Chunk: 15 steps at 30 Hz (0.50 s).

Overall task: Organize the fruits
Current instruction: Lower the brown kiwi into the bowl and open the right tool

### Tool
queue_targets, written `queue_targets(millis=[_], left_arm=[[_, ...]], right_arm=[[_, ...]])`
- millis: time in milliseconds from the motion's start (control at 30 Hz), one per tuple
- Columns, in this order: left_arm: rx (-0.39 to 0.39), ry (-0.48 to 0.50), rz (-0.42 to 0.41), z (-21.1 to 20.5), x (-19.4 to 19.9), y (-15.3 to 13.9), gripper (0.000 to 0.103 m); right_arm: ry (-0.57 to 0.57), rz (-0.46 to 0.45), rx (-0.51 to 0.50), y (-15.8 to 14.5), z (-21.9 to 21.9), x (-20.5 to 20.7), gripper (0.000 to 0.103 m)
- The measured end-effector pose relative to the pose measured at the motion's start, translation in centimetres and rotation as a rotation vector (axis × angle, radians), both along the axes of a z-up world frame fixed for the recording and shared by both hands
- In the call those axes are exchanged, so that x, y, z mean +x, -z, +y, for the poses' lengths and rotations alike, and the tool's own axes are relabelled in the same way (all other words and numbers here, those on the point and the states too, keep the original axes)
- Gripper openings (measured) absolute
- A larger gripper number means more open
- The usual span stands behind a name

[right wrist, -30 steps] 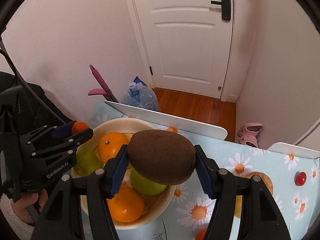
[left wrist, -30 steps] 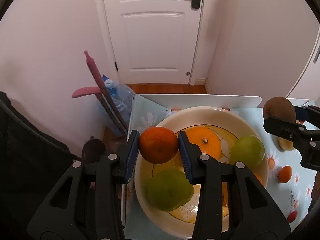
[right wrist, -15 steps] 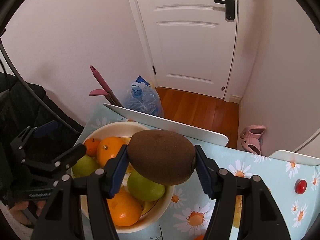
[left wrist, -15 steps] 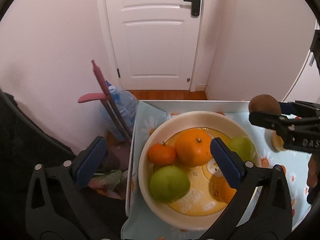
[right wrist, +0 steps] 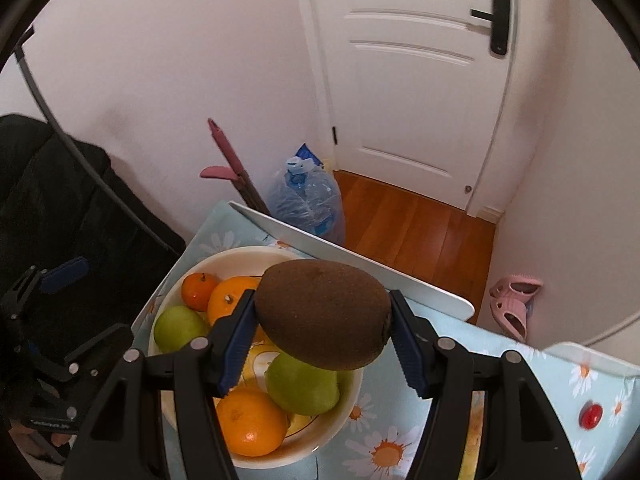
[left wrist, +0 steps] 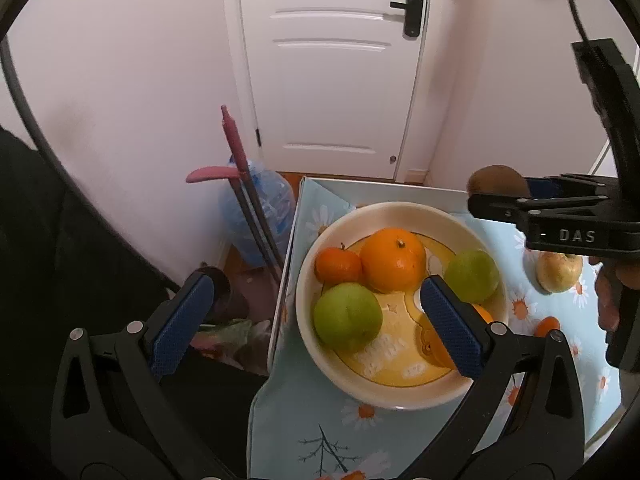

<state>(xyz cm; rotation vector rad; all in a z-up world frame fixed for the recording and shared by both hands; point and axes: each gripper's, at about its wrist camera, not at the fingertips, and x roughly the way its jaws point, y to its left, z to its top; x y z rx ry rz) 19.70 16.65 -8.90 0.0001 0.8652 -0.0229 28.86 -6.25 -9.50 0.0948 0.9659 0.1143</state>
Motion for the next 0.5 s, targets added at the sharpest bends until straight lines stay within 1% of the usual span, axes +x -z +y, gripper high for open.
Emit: queue_targets(millis=[333, 500], left_arm=[[-0.008, -0.038, 0.008, 0.3, -1.0, 0.4, 0.103], [-0.009, -0.046, 0.022, 0.4, -1.2, 1.2, 0.103]], right_arm=[[-0.135, 0.026, 0.021, 2.5, 1.2, 1.2, 0.059], [-0.184, 0.045, -0.016, 4.0, 1.7, 1.9, 0.059]])
